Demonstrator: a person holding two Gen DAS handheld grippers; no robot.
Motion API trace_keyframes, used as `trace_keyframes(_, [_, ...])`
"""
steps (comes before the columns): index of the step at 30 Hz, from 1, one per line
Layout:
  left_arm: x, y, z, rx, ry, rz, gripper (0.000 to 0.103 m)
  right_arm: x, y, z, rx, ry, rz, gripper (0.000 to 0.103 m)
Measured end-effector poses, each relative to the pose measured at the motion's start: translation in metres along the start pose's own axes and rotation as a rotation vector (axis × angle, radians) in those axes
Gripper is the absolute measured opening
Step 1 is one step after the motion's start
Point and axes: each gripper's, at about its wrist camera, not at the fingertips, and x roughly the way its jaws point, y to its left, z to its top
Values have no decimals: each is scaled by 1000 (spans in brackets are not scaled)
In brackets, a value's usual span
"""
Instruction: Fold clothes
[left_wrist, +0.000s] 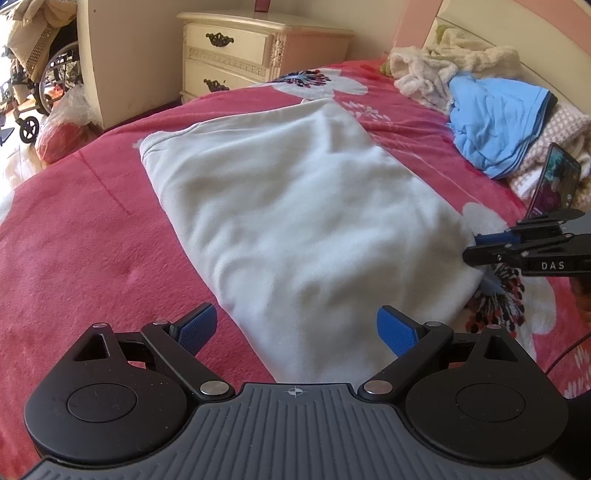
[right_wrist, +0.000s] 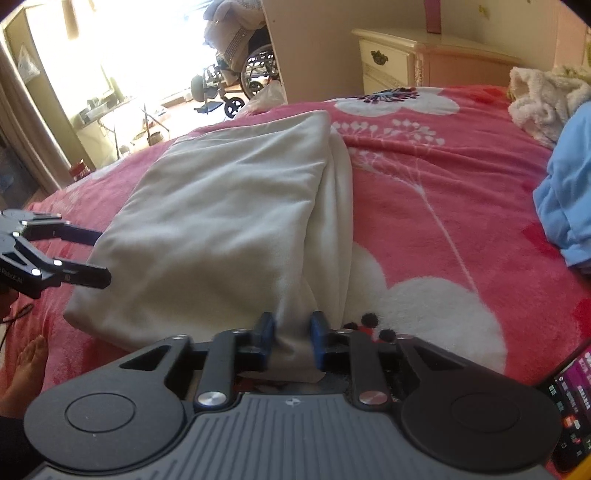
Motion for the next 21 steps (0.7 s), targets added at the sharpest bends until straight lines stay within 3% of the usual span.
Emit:
trace_keyframes(5, [1,0,0,1,3,-4,95,-6,-17,-2,144,-16,102,2])
trace_keyframes(9, [1,-1,-1,-2,5,-5,95,-6,-50,-9,404,-29,272,2])
trace_keyframes(13, [1,-1,-1,-2,6,-4,95,7,-78,-24,633,0,339,4])
trace_keyframes(16, [2,0,-1,-4,9,-3,95,0,-65,-20,532,-24,295,8])
trace_keyframes(21, [4,-1,-1,-6,13,-10,95,-12,-18,-2,166,-48,130,21])
